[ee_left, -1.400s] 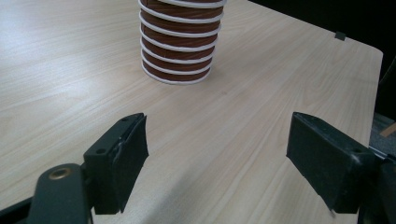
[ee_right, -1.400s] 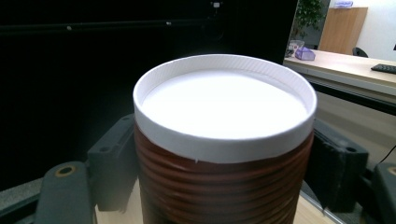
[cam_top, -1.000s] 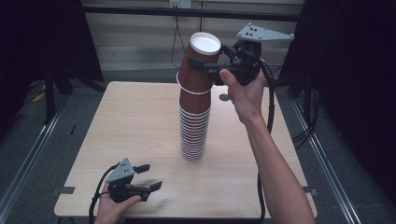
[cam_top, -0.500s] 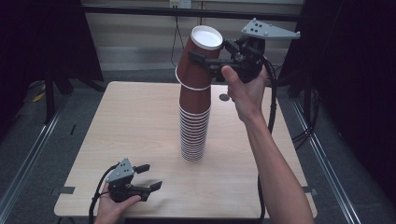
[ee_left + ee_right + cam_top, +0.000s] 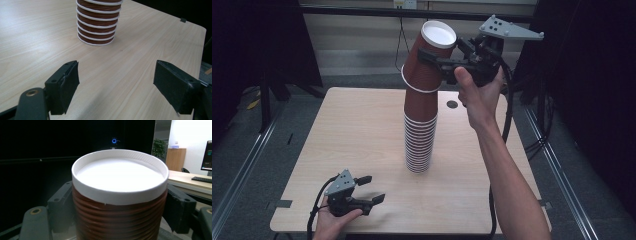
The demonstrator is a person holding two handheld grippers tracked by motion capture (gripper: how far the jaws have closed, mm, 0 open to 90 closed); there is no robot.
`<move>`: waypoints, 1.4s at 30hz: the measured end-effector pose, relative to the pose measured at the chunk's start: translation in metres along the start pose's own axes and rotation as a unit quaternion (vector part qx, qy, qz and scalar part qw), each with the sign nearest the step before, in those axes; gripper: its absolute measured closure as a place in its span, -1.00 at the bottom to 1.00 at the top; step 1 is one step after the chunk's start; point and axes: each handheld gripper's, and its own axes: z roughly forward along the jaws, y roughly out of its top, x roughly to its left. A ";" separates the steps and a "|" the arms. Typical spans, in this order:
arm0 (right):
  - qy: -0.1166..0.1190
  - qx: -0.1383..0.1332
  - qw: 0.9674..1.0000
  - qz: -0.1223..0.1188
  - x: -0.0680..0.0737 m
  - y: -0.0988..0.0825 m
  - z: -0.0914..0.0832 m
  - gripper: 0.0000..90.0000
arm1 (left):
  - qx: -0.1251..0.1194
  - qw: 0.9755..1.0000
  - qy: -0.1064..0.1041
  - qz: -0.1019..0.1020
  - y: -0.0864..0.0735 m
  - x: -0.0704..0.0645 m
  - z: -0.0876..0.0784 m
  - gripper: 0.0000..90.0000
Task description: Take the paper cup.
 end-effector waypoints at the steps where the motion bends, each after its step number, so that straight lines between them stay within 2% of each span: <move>1: -0.001 -0.002 1.000 0.000 -0.001 0.001 -0.003 -0.51 | 0.000 1.000 0.000 -0.001 0.000 0.000 0.000 -0.55; 8: -0.004 -0.010 1.000 0.003 -0.004 0.005 -0.013 -0.51 | 0.001 1.000 -0.001 -0.002 0.000 0.000 0.001 -0.55; 24: -0.035 -0.019 0.999 0.016 -0.015 0.011 -0.043 -0.51 | 0.000 1.000 0.001 0.000 0.000 0.000 0.001 -0.55; 40: -0.053 -0.002 0.999 0.015 -0.019 -0.003 -0.069 -0.51 | -0.004 1.000 -0.002 0.004 0.003 -0.002 0.000 -0.55; 42: -0.055 0.010 0.998 0.014 -0.017 -0.010 -0.073 -0.51 | -0.007 1.000 -0.001 0.001 0.003 -0.003 0.000 -0.55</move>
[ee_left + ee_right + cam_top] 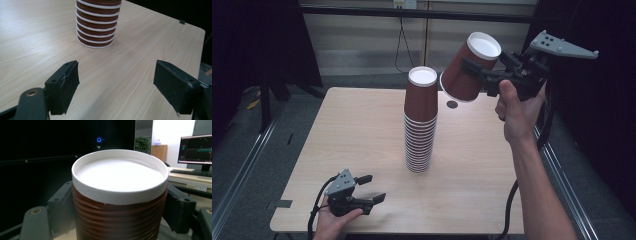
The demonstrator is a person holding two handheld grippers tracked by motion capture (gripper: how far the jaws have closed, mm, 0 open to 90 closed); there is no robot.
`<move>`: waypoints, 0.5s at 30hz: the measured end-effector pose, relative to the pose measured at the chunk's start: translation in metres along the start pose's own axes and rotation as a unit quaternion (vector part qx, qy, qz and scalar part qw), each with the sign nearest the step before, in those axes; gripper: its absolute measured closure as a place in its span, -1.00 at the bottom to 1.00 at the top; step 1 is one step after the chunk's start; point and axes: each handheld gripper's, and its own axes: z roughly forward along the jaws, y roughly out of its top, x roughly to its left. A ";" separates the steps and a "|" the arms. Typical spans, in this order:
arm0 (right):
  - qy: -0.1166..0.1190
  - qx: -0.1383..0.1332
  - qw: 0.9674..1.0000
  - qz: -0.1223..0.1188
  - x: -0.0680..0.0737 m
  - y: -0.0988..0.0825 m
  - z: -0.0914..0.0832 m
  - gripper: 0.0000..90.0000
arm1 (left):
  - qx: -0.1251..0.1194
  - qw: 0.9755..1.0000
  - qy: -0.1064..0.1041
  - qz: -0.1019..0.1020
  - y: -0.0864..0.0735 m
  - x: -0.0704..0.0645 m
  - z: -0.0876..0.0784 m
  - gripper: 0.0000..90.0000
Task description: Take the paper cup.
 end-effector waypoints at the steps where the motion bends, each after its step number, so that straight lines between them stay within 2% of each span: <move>1: 0.000 0.000 1.000 -0.001 0.001 -0.003 -0.002 -0.51 | 0.000 1.000 0.001 0.001 0.000 0.000 0.000 -0.55; 15: 0.009 0.033 0.999 0.001 0.007 -0.039 -0.015 -0.51 | 0.002 1.000 -0.002 0.011 0.006 -0.004 0.001 -0.55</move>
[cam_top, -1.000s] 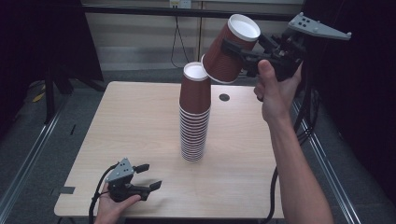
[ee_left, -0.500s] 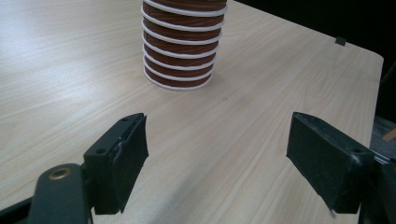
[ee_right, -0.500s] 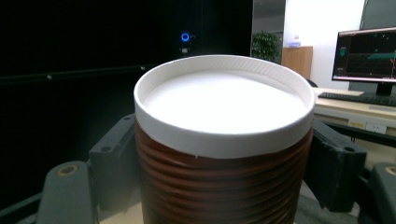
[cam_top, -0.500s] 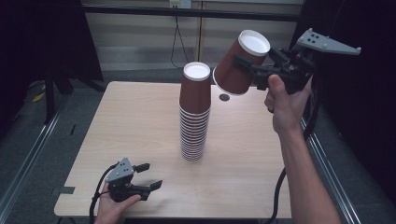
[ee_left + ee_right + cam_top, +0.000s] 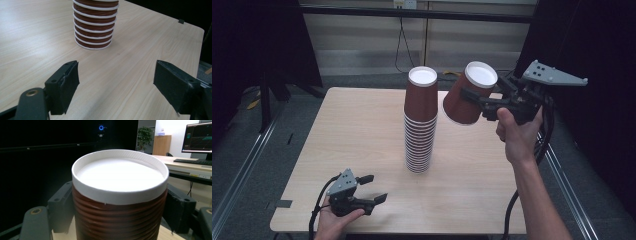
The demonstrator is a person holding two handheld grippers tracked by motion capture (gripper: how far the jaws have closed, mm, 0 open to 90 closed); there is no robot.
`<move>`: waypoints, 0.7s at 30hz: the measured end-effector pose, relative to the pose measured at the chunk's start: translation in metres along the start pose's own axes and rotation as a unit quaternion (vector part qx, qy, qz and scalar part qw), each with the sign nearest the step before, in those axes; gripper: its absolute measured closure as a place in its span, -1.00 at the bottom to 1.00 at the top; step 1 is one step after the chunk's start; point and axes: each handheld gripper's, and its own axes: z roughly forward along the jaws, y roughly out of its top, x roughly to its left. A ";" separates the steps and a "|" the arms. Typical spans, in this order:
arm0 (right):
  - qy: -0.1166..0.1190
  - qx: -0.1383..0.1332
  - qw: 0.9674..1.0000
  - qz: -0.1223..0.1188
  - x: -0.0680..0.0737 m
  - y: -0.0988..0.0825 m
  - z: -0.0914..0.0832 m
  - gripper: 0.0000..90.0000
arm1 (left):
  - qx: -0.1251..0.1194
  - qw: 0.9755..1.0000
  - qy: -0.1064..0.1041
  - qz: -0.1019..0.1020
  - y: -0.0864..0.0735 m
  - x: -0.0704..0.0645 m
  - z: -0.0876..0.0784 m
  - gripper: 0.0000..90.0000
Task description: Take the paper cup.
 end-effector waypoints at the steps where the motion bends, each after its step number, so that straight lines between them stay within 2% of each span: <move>1: 0.004 0.006 1.000 0.001 0.002 -0.006 0.000 -0.50 | -0.001 1.000 0.000 0.002 0.003 -0.001 0.000 -0.55; 9: 0.018 0.025 1.000 0.006 0.006 -0.029 0.000 -0.50 | 0.001 1.000 -0.002 0.014 0.012 -0.002 0.001 -0.56; 16: 0.031 0.041 0.998 0.025 0.006 -0.056 0.002 -0.51 | 0.000 1.000 0.000 0.014 0.014 -0.004 0.006 -0.57; 19: 0.033 0.046 0.998 0.028 0.007 -0.062 0.001 -0.50 | 0.000 1.000 -0.006 0.009 0.014 -0.006 0.014 -0.57; 21: 0.036 0.046 0.998 0.030 0.008 -0.068 0.001 -0.50 | 0.003 1.000 -0.012 0.014 0.015 -0.009 0.016 -0.57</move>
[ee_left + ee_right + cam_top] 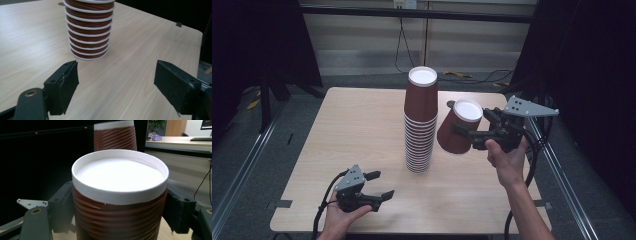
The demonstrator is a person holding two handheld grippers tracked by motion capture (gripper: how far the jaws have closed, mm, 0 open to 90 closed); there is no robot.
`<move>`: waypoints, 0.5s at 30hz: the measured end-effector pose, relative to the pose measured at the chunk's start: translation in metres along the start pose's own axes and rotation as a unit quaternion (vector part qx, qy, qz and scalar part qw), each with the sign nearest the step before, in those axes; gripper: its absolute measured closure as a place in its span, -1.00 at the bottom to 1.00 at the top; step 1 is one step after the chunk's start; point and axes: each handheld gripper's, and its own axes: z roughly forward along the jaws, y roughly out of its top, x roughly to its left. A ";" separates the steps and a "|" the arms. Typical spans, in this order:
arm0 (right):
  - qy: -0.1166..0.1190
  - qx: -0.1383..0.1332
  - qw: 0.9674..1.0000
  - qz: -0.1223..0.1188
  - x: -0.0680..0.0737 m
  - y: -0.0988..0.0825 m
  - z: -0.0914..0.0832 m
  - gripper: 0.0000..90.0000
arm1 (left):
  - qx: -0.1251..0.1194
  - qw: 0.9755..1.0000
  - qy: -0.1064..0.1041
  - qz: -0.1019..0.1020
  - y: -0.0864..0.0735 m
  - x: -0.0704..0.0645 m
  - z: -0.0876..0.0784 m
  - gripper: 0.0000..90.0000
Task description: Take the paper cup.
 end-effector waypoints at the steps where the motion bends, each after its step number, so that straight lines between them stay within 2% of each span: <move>1: 0.002 0.003 1.000 0.000 0.000 -0.004 0.000 -0.51 | -0.001 1.000 0.001 0.001 0.003 0.000 0.001 -0.57; 15: 0.025 0.025 0.999 0.006 0.003 -0.029 0.008 -0.50 | -0.005 1.000 -0.007 0.023 0.026 0.000 0.007 -0.62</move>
